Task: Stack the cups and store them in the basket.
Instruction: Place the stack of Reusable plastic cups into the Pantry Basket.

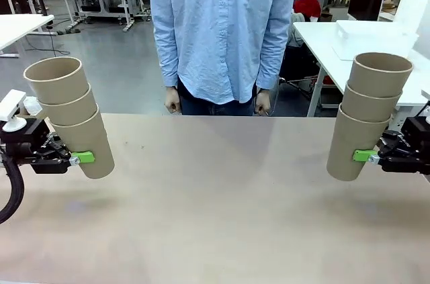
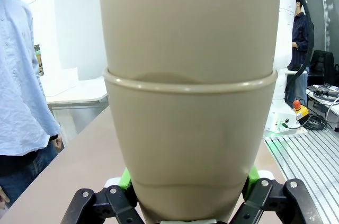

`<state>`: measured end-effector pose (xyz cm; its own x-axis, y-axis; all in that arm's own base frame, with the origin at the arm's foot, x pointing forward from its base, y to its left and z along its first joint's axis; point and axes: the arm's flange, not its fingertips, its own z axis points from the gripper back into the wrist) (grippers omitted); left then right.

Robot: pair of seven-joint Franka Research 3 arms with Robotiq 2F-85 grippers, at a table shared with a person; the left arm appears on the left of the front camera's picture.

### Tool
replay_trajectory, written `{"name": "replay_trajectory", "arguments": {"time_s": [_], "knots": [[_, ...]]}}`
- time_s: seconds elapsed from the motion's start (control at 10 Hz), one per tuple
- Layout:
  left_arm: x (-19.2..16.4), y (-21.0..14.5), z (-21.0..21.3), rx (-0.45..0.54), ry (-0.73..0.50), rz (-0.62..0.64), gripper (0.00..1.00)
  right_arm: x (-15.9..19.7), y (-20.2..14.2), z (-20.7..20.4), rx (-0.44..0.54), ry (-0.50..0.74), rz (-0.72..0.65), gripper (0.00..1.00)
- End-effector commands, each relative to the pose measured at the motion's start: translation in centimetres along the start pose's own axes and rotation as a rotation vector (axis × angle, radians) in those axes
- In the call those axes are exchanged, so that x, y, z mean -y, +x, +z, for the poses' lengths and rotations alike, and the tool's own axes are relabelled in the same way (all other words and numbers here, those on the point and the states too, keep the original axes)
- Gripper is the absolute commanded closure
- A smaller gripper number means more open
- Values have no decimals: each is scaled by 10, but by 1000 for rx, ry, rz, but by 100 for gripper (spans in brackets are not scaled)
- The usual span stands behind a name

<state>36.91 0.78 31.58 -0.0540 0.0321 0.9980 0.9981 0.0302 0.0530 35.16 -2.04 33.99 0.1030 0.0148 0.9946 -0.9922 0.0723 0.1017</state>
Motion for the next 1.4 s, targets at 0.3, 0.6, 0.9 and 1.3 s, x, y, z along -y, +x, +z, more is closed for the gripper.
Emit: {"name": "replay_trajectory", "arguments": {"time_s": [0.3,0.6,0.9,1.3], "knots": [[-2,4,0,18,9,-12,14,1,4,-3,-2,2,10,15],[-2,4,0,18,9,-12,14,1,4,-3,-2,2,10,15],[-2,4,0,18,9,-12,14,1,4,-3,-2,2,10,15],[-2,4,0,18,9,-12,14,1,4,-3,-2,2,10,15]]}}
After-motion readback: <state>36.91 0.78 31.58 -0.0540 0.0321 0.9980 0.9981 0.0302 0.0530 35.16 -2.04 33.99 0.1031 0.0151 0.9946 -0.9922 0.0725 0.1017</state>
